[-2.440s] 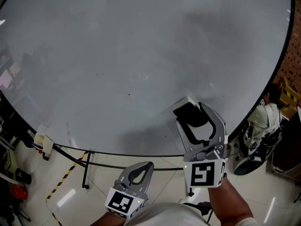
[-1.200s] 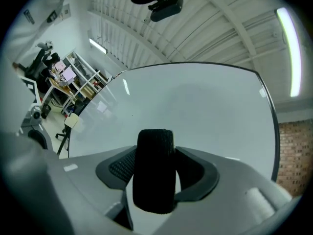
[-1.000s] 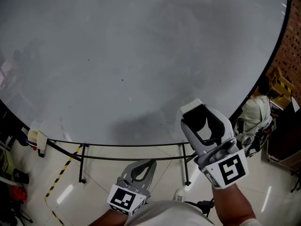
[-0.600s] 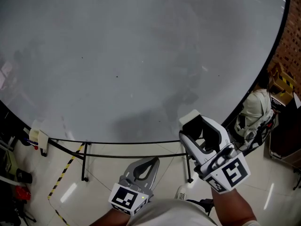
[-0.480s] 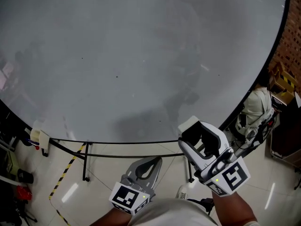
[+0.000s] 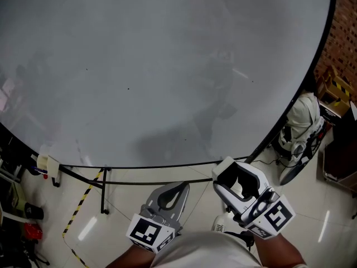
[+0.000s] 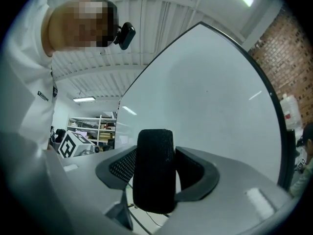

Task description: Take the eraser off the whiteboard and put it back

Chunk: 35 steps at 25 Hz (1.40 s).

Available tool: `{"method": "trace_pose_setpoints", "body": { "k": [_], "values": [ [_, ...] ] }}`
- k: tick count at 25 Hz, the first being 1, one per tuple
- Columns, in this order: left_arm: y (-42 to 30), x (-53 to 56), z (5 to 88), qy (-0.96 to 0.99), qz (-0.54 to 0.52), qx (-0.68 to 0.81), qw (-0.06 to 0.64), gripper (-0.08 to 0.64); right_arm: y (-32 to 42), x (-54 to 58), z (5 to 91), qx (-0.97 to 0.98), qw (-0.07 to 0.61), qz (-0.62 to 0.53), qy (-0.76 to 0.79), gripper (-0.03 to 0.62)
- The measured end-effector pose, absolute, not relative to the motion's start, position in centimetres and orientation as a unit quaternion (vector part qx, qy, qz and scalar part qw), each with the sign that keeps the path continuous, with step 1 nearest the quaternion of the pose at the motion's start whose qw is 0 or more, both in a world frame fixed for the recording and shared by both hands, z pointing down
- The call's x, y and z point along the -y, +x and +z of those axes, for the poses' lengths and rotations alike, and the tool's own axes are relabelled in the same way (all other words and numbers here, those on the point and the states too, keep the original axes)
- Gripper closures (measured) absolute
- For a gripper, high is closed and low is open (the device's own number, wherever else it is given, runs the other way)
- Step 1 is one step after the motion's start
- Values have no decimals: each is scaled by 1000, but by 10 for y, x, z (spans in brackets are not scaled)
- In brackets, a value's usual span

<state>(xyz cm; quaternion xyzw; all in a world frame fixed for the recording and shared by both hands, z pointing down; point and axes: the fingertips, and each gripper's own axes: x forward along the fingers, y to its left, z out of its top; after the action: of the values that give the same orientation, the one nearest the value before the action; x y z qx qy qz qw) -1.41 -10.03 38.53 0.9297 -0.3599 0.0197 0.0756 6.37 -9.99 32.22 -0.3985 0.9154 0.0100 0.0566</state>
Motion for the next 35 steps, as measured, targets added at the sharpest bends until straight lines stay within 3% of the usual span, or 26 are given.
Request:
{"method": "trace_pose_setpoints", "body": {
  "k": [17,35],
  "values": [
    [-20,85,377,935,17,350,51,546,82,61,369,-919,-2,11,-393,356],
    [-33,88,382,930,16,363,47,545,86,68,376,-915,3,-8,-404,356]
  ]
}}
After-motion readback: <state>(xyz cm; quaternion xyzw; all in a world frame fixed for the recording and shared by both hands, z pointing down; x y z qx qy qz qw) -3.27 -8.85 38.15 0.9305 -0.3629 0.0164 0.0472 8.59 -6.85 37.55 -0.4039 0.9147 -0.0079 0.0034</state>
